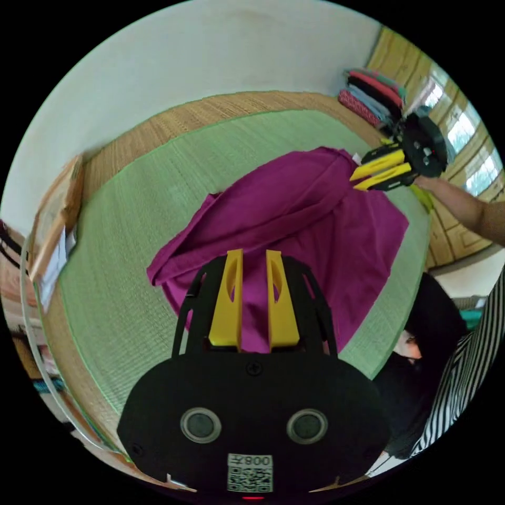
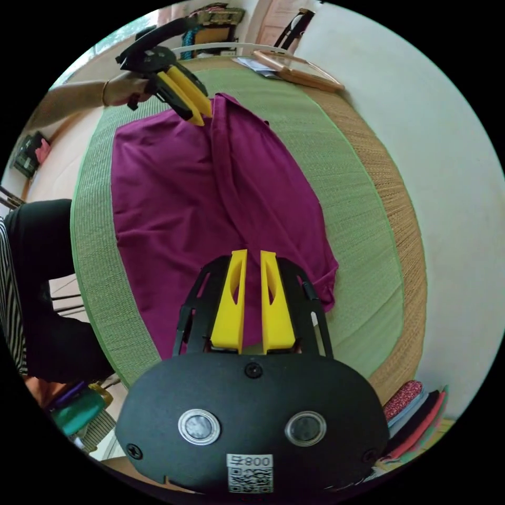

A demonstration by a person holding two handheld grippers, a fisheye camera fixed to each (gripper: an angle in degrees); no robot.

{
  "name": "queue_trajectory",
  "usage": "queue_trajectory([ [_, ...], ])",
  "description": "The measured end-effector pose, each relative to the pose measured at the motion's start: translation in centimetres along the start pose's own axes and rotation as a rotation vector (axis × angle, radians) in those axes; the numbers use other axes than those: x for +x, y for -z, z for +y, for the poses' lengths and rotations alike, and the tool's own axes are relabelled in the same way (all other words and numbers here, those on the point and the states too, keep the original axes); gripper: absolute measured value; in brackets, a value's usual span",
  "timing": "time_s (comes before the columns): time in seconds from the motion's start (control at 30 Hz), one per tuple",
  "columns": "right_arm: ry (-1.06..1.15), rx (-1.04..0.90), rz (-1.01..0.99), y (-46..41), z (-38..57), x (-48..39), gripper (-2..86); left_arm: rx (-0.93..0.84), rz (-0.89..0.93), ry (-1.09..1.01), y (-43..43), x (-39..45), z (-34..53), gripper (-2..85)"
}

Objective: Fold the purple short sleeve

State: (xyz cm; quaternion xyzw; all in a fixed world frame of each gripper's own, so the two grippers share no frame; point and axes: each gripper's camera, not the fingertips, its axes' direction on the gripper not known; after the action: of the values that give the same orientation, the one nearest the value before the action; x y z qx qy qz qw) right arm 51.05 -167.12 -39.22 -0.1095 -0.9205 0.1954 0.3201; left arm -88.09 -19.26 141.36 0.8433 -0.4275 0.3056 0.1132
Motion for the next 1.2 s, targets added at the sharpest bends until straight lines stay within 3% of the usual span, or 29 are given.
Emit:
queue_trajectory([
  [0.3, 0.042, -0.03, 0.099, -1.0, -2.8, -4.0, 0.4, -0.08, -0.176, -0.149, -1.7, 4.4, -1.5, 2.4],
  [0.63, 0.025, -0.009, 0.082, -0.4, -3.8, -5.6, 5.9, -0.071, -0.176, -0.155, -1.3, 5.8, -1.5, 1.4],
  [1.2, 0.011, -0.003, 0.114, -1.7, -5.1, -4.7, 0.4, -0.045, -0.155, -0.126, -1.1, 4.9, -1.9, 0.1],
])
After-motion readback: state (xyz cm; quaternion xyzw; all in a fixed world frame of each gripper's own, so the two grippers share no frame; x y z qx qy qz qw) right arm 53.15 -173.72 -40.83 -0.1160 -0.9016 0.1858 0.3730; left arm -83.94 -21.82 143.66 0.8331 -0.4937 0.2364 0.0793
